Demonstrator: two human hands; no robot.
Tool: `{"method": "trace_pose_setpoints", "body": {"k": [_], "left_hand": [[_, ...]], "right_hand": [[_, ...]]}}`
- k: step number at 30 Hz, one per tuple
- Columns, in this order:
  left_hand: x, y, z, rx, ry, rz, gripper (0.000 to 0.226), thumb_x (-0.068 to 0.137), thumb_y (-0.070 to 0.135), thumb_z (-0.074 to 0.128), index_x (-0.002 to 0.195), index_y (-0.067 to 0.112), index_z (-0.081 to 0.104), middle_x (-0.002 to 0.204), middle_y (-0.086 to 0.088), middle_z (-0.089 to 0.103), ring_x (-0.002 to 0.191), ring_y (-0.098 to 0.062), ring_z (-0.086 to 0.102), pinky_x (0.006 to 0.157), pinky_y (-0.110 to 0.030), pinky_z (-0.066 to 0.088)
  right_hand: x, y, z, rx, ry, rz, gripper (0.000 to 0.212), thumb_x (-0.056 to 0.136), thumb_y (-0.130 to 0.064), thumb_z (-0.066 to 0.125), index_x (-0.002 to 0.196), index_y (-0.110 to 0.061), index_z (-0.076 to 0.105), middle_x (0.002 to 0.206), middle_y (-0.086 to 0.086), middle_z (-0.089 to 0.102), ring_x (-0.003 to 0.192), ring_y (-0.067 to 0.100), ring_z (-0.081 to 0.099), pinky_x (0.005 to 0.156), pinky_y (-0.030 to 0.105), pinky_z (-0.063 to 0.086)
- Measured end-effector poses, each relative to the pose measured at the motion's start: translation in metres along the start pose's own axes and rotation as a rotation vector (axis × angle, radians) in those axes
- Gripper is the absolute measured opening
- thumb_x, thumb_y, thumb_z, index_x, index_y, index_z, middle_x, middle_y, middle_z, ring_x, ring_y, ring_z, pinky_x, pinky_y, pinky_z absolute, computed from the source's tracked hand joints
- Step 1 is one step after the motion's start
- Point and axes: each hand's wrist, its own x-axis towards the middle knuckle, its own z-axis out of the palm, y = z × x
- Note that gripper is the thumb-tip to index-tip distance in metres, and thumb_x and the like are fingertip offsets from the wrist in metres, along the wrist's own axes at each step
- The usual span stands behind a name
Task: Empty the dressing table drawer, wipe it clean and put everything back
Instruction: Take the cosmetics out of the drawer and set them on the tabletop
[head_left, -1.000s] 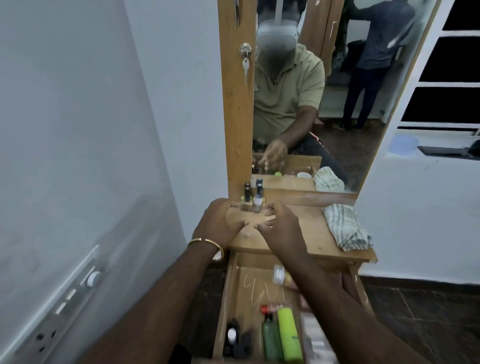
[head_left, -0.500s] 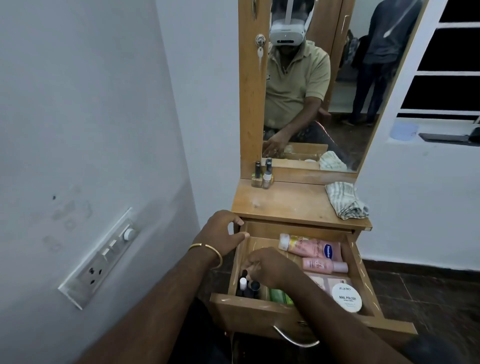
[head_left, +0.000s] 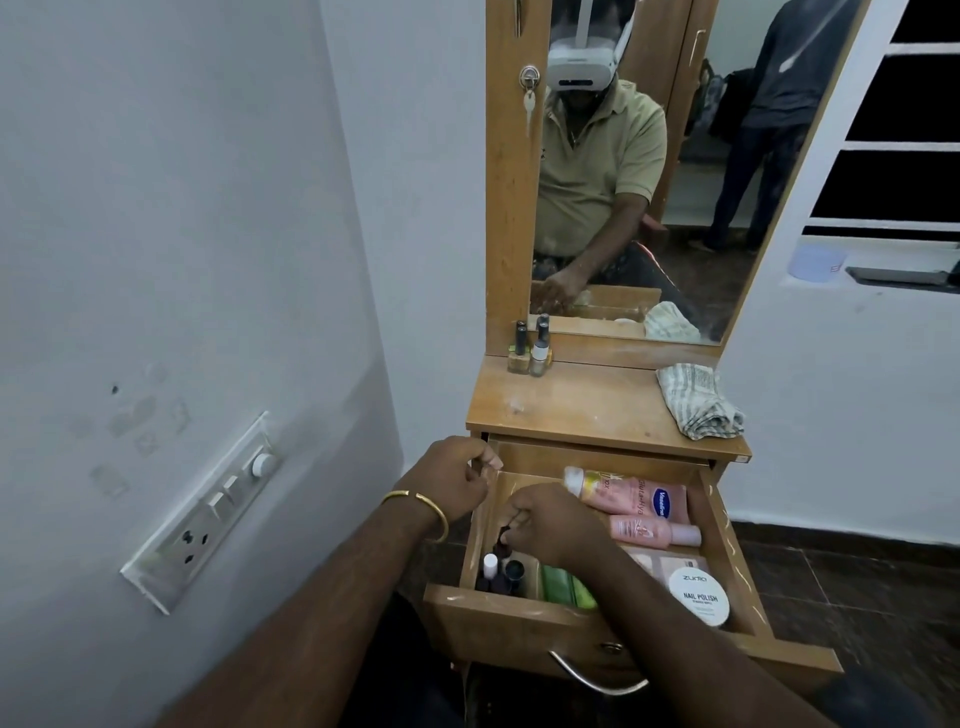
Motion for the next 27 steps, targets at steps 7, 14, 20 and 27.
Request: {"method": "trace_pose_setpoints", "body": {"k": [7,14,20,27], "left_hand": [[-0.001,0.004,0.017,-0.071,-0.138,-0.016,0.036,0.073,0.019,0.083,0.104,0.021,0.067,0.101,0.007,0.066,0.083,-0.007,0.062,0.07,-0.015,0.048],[0.002,0.012,0.013,-0.07,-0.084,0.054,0.027,0.076,0.019,0.082,0.089,0.03,0.06,0.076,0.021,0.055,0.068,0.001,0.052,0.059,-0.008,0.034],[-0.002,0.004,0.003,-0.101,-0.031,0.016,0.036,0.071,0.02,0.085,0.074,0.041,0.056,0.077,0.014,0.061,0.069,0.0,0.054,0.063,-0.016,0.04],[-0.003,-0.001,0.004,-0.141,-0.026,0.0,0.026,0.071,0.021,0.085,0.085,0.033,0.067,0.09,0.009,0.066,0.084,-0.013,0.065,0.077,-0.026,0.055]], "right_hand": [[0.0,0.003,-0.042,0.285,0.245,0.042,0.013,0.07,-0.01,0.077,0.073,-0.021,0.073,0.071,-0.003,0.073,0.069,0.012,0.07,0.069,0.035,0.061],[0.004,-0.019,-0.065,0.389,0.3,-0.089,0.012,0.075,-0.008,0.079,0.083,-0.017,0.075,0.076,-0.001,0.073,0.064,0.003,0.065,0.063,0.018,0.055],[-0.004,-0.007,-0.048,0.366,0.055,0.02,0.035,0.079,-0.006,0.073,0.11,-0.021,0.064,0.1,-0.005,0.065,0.085,0.006,0.062,0.067,0.017,0.05],[-0.018,0.012,-0.007,-0.038,-0.356,0.021,0.042,0.078,0.0,0.069,0.113,-0.023,0.07,0.117,-0.002,0.064,0.101,0.013,0.059,0.08,0.022,0.048]]}}
